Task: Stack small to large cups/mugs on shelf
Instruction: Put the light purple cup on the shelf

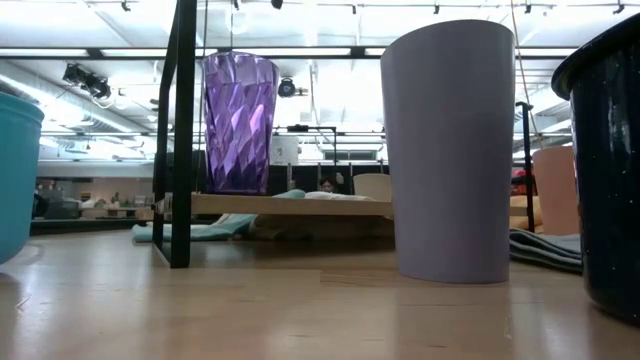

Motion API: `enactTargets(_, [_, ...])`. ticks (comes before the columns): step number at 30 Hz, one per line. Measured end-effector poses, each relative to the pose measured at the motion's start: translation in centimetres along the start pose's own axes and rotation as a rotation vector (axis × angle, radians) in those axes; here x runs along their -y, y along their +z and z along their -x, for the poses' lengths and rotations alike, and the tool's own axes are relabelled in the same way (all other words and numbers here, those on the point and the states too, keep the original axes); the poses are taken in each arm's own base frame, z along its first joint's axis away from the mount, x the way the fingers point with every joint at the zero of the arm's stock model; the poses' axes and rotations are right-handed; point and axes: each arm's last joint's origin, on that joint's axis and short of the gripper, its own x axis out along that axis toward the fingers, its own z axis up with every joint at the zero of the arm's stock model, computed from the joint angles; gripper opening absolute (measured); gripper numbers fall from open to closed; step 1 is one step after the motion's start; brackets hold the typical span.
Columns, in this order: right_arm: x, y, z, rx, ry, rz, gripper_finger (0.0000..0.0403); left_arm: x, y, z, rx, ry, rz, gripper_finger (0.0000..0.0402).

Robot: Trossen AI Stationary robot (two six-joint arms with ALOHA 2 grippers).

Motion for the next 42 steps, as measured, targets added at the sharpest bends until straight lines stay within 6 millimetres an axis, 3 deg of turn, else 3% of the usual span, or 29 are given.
enactTargets(4, [-0.4, -0.3, -1.2, -0.018, 0.017, 0.001, 0.0038, -0.9, -0.6, -0.4, 0.051, -0.05, 0.059, 0.0107])
enactTargets(9, [-0.4, -0.2, -1.4, -0.005, 0.012, 0.03, 0.0038, -1.0, -3.3, -1.5, 0.106, -0.104, 0.167, 0.0107])
enactTargets(14, [-0.5, -0.4, -1.5, -0.027, 0.067, -0.011, 0.0038, -0.6, -5.8, -1.6, 0.052, -0.108, 0.226, 0.0107])
enactTargets(21, [-0.2, -3.6, -2.8, -0.132, 0.121, -0.015, 0.0038, 0.8, -6.7, 0.6, 0.121, -0.052, 0.25, 0.0107])
enactTargets(31, [1.4, -6.1, -1.8, -0.047, 0.125, -0.093, 0.0038, 3.5, -9.1, 3.8, 0.127, 0.009, 0.295, 0.0107])
enactTargets(42, [2.3, -9.6, -1.1, -0.032, 0.168, -0.207, 0.0038, 5.7, -12.3, 4.3, 0.099, -0.002, 0.328, 0.0107])
